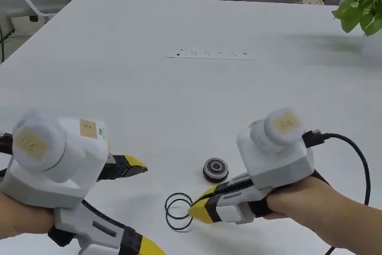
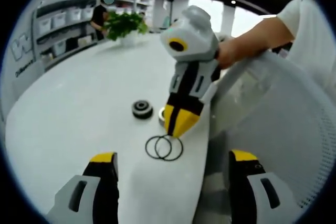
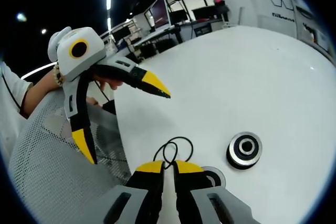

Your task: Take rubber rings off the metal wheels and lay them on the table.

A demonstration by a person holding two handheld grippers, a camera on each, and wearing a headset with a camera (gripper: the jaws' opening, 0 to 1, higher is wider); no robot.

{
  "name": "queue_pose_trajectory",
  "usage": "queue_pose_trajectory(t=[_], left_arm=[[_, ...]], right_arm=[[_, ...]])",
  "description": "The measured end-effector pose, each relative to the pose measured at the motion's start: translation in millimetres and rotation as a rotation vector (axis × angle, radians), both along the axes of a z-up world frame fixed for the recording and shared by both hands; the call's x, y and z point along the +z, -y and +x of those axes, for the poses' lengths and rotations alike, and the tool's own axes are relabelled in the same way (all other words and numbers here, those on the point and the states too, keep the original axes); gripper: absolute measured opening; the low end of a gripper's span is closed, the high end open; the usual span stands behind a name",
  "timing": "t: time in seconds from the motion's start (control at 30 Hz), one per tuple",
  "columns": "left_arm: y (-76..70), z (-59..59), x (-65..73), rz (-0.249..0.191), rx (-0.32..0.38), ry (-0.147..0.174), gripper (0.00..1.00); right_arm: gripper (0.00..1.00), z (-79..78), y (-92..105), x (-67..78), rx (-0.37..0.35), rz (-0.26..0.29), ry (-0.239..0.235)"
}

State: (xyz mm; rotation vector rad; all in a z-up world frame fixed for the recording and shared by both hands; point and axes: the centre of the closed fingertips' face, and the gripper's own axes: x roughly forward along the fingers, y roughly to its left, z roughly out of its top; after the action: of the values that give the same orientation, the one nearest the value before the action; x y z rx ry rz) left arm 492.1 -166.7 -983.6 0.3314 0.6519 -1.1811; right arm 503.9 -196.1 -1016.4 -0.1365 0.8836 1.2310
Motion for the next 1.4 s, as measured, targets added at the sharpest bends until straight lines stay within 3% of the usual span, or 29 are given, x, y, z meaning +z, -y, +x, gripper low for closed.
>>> queue_pose_trajectory(t=[0.43,0.73,1.07,1.13,1.4], left_arm=[[1.2,-2.0,-0.8,0.002,0.001,-0.012,0.89],[1.4,-1.5,0.7,0.001,-0.001,-0.003,0.89],[2.0,1.9,4.7,-0.010,0.005,0.014,0.88],[4.5,1.4,7.5,-0.031,0.005,0.008,0.87],[6.4,4.6,12.4,-0.048,0.010,0.027,0.86]], right_arm=[[0.08,-3.5,-1.1,0.6,0.066,-0.057,0.082],[0.10,8.2,4.0,7.1,0.021,-0.047,0.106],[0.14,25.6,4.2,27.0,-0.046,0.042,0.135],[0.14,29.2,3.4,33.7,-0.054,0.070,0.152],[0.21,48.6,2.6,66.6,-0.133,0.223,0.198]])
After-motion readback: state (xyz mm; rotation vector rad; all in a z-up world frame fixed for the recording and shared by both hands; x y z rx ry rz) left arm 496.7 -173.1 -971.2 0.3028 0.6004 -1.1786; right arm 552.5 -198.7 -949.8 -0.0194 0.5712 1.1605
